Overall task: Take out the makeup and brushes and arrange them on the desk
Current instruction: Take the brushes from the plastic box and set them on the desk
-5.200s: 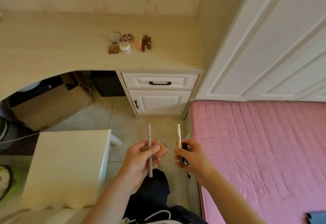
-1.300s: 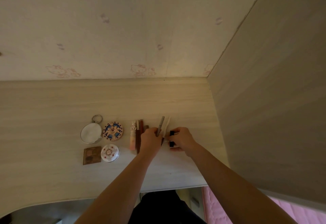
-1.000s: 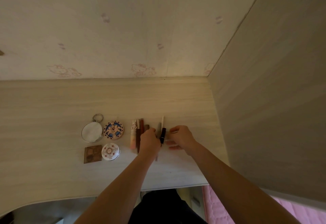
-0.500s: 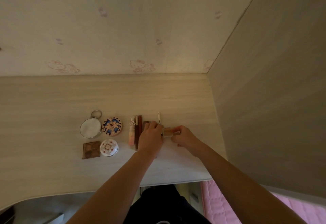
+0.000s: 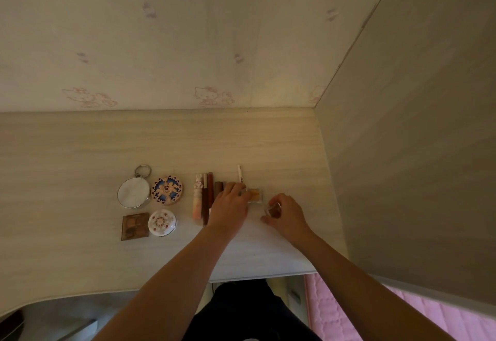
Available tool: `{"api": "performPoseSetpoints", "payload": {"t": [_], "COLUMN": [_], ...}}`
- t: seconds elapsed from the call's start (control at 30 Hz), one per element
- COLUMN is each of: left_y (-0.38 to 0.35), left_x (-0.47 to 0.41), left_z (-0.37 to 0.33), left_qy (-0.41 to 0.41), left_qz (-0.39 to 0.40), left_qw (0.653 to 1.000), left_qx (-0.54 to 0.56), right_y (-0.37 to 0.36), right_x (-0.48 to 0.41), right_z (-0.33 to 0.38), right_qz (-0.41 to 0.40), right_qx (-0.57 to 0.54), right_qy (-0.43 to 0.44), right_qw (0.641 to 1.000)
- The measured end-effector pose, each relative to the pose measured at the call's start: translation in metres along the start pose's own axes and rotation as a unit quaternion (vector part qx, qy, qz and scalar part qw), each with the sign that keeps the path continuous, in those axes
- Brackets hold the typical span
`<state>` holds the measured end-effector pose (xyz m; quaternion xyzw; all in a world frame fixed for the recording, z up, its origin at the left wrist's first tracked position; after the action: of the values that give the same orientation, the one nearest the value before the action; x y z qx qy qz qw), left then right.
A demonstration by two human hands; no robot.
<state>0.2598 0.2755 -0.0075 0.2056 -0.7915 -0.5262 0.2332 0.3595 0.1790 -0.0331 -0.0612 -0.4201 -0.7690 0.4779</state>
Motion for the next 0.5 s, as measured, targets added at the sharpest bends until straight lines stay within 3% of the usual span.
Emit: {"api": "performPoseSetpoints", "payload": {"t": [0.1, 0.27, 0.5], "left_y": [-0.001, 0.003, 0.0], "left_x": [0.001, 0.006, 0.011], "left_z": [-0.001, -0.001, 0.001], "left_qy": [0.005, -0.005, -0.018], "left_qz": [-0.004, -0.017, -0.006], "left_qw": [1.0, 0.999, 1.0], "left_qx": [0.009, 0.028, 0.021], "right_y": [0.003, -0.004, -0.017], "right_x": [0.001, 0.008, 0.004], "right_z": [0.004, 0.019, 0.028], "right_qz": [-0.047, -0.081, -0.071], "right_qx": [0.031, 0.186, 0.185], "right_qy": [-0.003, -0.014, 0.003], "right_qw": [0.998, 0.979, 0.98]}}
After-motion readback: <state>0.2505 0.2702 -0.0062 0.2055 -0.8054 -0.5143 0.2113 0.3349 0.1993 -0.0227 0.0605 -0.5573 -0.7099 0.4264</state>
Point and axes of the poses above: each hand's wrist, its own x-axis away from the middle knuckle, its own y-axis out of the back of the hand, z = x × y, the point moved 10 cm from there along -x, towards the middle knuckle, and after that the axes turned 1 degree about -y, right-handed, at the moved point
